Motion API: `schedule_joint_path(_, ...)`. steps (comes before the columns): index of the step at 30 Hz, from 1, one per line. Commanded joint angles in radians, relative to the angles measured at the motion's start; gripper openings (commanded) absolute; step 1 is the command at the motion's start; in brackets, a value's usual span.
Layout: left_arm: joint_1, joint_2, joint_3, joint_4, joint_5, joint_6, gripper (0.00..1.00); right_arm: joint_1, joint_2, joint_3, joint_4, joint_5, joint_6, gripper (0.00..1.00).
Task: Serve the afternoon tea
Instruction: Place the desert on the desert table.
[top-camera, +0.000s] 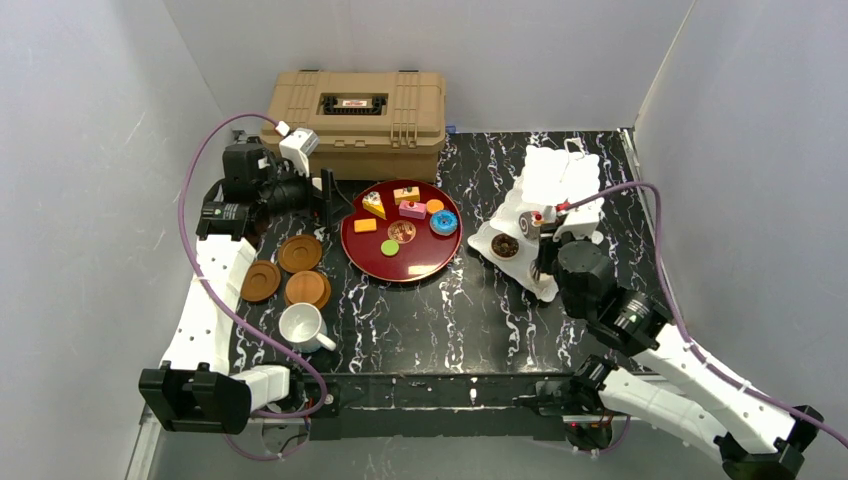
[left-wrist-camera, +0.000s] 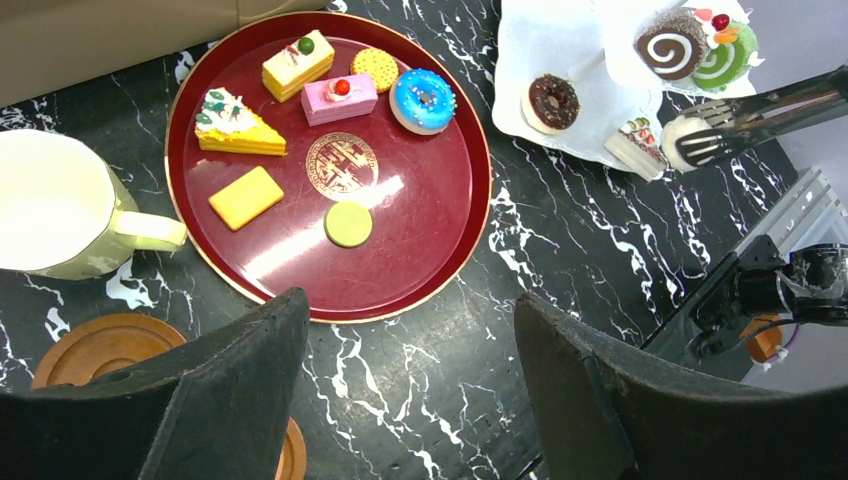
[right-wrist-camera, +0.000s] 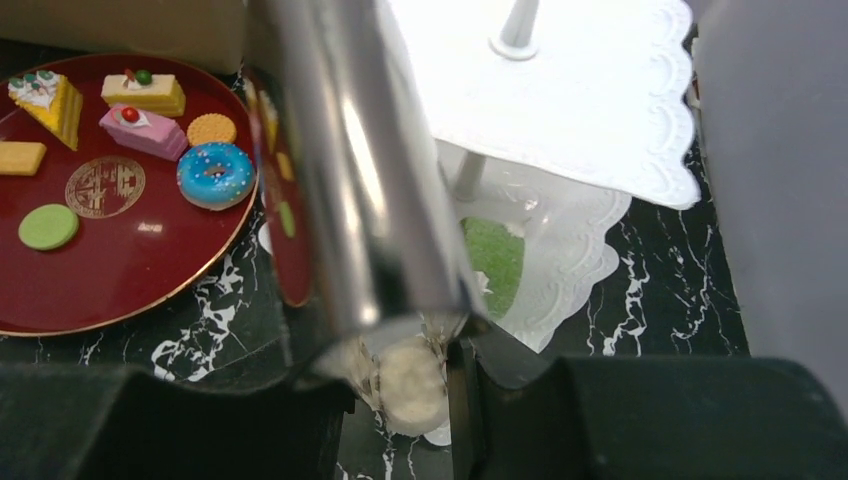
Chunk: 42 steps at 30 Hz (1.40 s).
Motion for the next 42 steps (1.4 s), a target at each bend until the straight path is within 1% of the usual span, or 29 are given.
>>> schedule_joint_path(1,-0.005,-0.008,0.039,-0.007,0.006,-0.01,0.73,-0.005,-0.036,0.097,-0.058,0.065,0.008,0.16)
schedule_joint_path(8,-0.005,-0.013,0.037,-0.008,0.003,-0.005,0.73,-0.005,-0.115,0.208,-0.183,0.028,0.017,0.16)
schedule_joint_path(11,-0.005,-0.008,0.039,-0.008,0.005,-0.007,0.73,-0.005,-0.126,0.263,-0.26,0.029,0.023,0.16)
schedule_joint_path(15,-0.006,-0.01,0.039,-0.008,0.006,-0.008,0.72,-0.005,-0.131,0.309,-0.327,0.092,0.024,0.15)
schedule_joint_path(18,-0.006,-0.014,0.036,-0.007,0.003,-0.007,0.72,-0.005,-0.141,0.306,-0.292,0.174,0.012,0.15)
schedule_joint_path(20,-0.006,-0.016,0.036,-0.008,0.002,-0.007,0.72,-0.005,-0.146,0.282,-0.23,0.242,-0.008,0.15)
schedule_joint_path(22,-0.006,-0.017,0.036,-0.008,0.001,-0.008,0.72,-0.005,-0.152,0.226,-0.126,0.291,-0.061,0.16)
schedule_joint_path(25,-0.006,-0.018,0.037,-0.008,0.002,-0.011,0.72,-0.004,-0.149,0.155,0.066,0.327,-0.178,0.16)
schedule_joint_path(30,-0.007,-0.025,0.036,-0.011,-0.002,-0.007,0.72,-0.004,-0.136,0.079,0.296,0.394,-0.316,0.16)
schedule_joint_path(37,-0.006,-0.022,0.035,-0.011,0.001,-0.008,0.72,-0.005,-0.175,-0.04,0.595,0.512,-0.407,0.16)
schedule_joint_path(42,-0.006,-0.024,0.039,-0.012,0.002,-0.008,0.72,-0.005,-0.157,-0.093,0.728,0.557,-0.448,0.17)
